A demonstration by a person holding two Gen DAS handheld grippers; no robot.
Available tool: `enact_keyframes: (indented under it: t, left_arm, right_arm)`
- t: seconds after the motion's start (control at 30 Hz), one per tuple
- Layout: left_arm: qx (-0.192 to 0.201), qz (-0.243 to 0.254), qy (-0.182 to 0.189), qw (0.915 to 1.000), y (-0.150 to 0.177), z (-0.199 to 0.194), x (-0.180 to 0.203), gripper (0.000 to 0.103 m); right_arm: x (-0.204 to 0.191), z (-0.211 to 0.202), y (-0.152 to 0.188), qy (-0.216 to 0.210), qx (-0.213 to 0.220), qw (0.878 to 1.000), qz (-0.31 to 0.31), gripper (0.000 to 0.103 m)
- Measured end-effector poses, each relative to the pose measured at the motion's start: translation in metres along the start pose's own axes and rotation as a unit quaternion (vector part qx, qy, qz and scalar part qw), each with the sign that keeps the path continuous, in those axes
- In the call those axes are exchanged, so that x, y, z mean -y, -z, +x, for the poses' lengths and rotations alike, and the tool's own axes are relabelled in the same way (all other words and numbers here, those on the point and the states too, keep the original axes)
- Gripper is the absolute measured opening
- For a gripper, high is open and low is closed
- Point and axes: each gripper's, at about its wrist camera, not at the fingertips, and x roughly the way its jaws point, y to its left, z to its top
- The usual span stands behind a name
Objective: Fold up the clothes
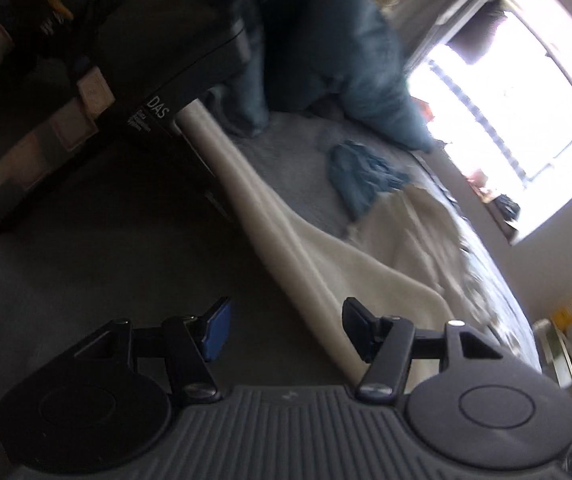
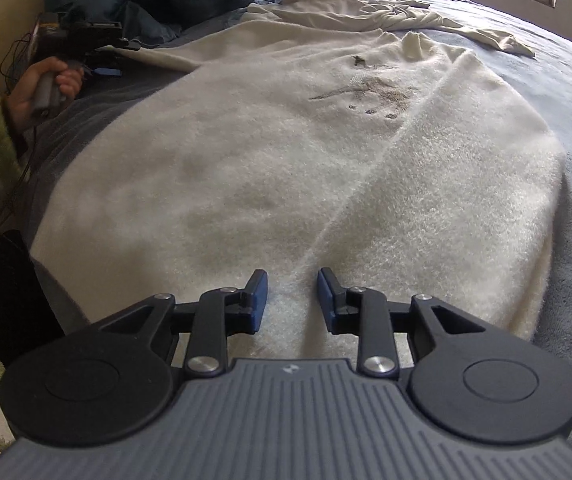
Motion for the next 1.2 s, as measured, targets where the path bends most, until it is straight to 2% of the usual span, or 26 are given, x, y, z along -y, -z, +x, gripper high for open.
enact_keyframes:
  t: [0.07,0.13,0.2,0.27,0.43,0.5,0.53,0.6,0.67,0.73,0.8,0.87,0.9,0.97,1.0,1.1,1.2]
  left_arm:
    - [-0.005,-0.011,-0.004,0.9999,-0.010,0.016,-0.002,0.056]
    - [-0.006,-0.016,-0.012,0.9998,-0.015,0.025,-0.001,0.049]
    - [-0.010,-0.014,-0.020,0.9997,-0.017,0.032,0.002,0.027]
    - [-0.007,-0.001,-0.027,0.9996,-0.017,0.035,0.007,0.020]
    - [0.042,0.081,-0.041,0.9950,-0.005,0.024,0.036,0.013]
    - [0.066,0.132,-0.035,0.9884,0.006,0.012,0.053,0.011]
    - [0.079,0.167,-0.030,0.9824,0.012,0.005,0.064,0.011]
    - [0.097,0.248,-0.015,0.9638,0.033,-0.007,0.089,0.011]
    - [0.112,0.330,0.000,0.9372,0.056,-0.020,0.115,0.011]
    - [0.118,0.416,0.014,0.9017,0.087,-0.028,0.135,0.011]
    - [0.118,0.496,0.026,0.8601,0.121,-0.036,0.151,0.013]
    - [0.095,0.550,0.032,0.8294,0.153,-0.039,0.156,0.018]
    - [0.078,0.562,0.036,0.8227,0.164,-0.039,0.157,0.024]
    - [0.036,0.559,0.051,0.8271,0.177,-0.043,0.151,0.029]
    - [0.015,0.551,0.059,0.8325,0.180,-0.045,0.148,0.033]
    - [-0.010,0.517,0.086,0.8516,0.178,-0.054,0.135,0.049]
    - [-0.029,0.462,0.131,0.8766,0.159,-0.065,0.116,0.055]
  right_arm:
    - [0.000,0.001,-0.001,0.002,-0.002,1.000,0.001,0.028]
    - [0.000,0.002,-0.003,0.002,-0.005,1.000,0.005,0.029]
    - [0.000,0.003,-0.004,0.002,-0.007,1.000,0.008,0.030]
    - [-0.001,0.004,-0.004,0.003,-0.007,1.000,0.009,0.032]
    - [-0.004,0.006,-0.005,0.003,-0.007,1.000,0.005,0.036]
    - [-0.003,0.006,-0.005,0.001,-0.007,1.000,0.006,0.036]
    - [-0.002,0.006,-0.005,0.000,-0.006,1.000,0.007,0.036]
    - [-0.001,0.006,-0.005,-0.002,-0.005,1.000,0.008,0.036]
    - [-0.001,0.006,-0.005,-0.003,-0.004,1.000,0.008,0.036]
    - [0.000,0.006,-0.004,-0.004,-0.002,1.000,0.009,0.036]
    - [0.000,0.006,-0.003,-0.006,0.001,1.000,0.012,0.036]
    - [0.001,0.005,-0.002,-0.008,0.003,1.000,0.014,0.036]
    - [0.000,0.005,-0.002,-0.009,0.003,1.000,0.014,0.036]
    - [0.000,0.005,-0.003,-0.008,0.004,1.000,0.013,0.036]
    - [-0.001,0.005,-0.003,-0.008,0.003,1.000,0.012,0.037]
    - [-0.001,0.002,-0.004,-0.008,0.001,1.000,0.005,0.037]
    - [-0.001,-0.004,-0.007,-0.010,0.001,1.000,0.001,0.035]
